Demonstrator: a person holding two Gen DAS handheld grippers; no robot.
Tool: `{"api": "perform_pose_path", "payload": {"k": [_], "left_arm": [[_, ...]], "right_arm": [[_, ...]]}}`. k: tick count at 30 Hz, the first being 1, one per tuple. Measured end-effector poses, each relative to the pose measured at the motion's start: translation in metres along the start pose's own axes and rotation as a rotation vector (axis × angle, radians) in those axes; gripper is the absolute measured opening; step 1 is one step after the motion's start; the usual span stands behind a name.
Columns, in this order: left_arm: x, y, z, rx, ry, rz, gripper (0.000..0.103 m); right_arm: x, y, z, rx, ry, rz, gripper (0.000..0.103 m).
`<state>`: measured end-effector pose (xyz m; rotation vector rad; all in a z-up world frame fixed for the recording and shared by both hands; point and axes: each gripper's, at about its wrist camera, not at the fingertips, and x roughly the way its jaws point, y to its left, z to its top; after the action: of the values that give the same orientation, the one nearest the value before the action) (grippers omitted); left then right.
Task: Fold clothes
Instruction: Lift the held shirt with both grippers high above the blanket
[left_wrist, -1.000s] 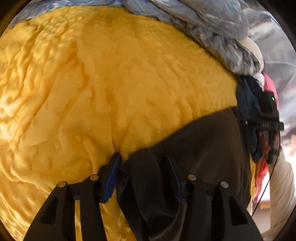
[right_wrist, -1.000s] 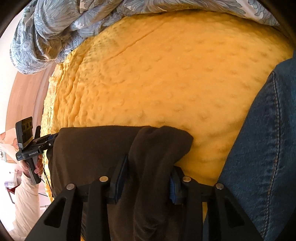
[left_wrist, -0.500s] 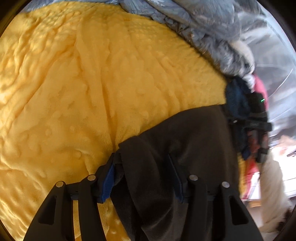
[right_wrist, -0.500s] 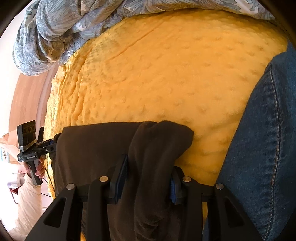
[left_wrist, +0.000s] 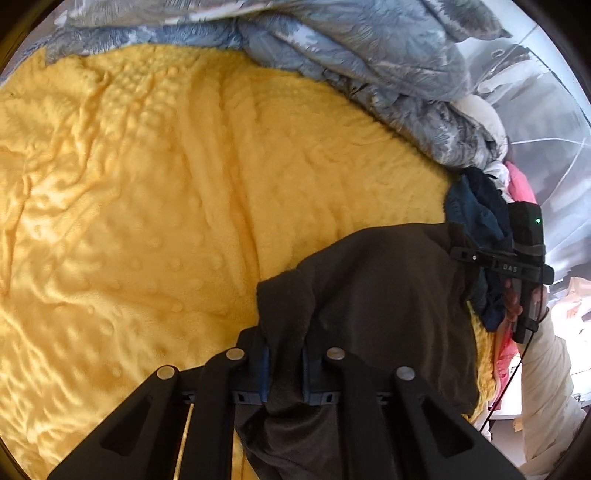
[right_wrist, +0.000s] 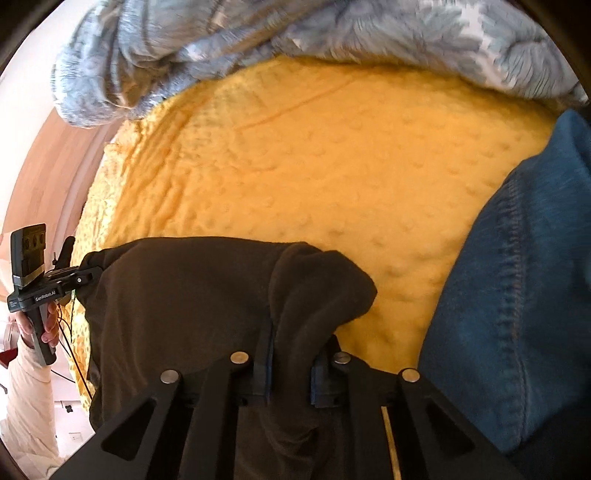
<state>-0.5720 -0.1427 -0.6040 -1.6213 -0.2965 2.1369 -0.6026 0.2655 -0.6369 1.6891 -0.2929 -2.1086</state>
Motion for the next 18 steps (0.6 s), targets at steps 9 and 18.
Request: {"api": "perform_pose_path", "payload": {"k": [9, 18], "left_arm": [[-0.048, -0.008, -0.02, -0.063, -0.102, -0.054, 0.011], [-0.105, -0.031, -0.048, -0.067, -0.238, -0.066, 0.009]], "right_arm": [[-0.075, 0.035, -0.024, -0.087, -0.163, 0.006, 0.012], [-0.122, 0.074, -0.053, -0.172, -0.263, 0.016, 0.012]]}}
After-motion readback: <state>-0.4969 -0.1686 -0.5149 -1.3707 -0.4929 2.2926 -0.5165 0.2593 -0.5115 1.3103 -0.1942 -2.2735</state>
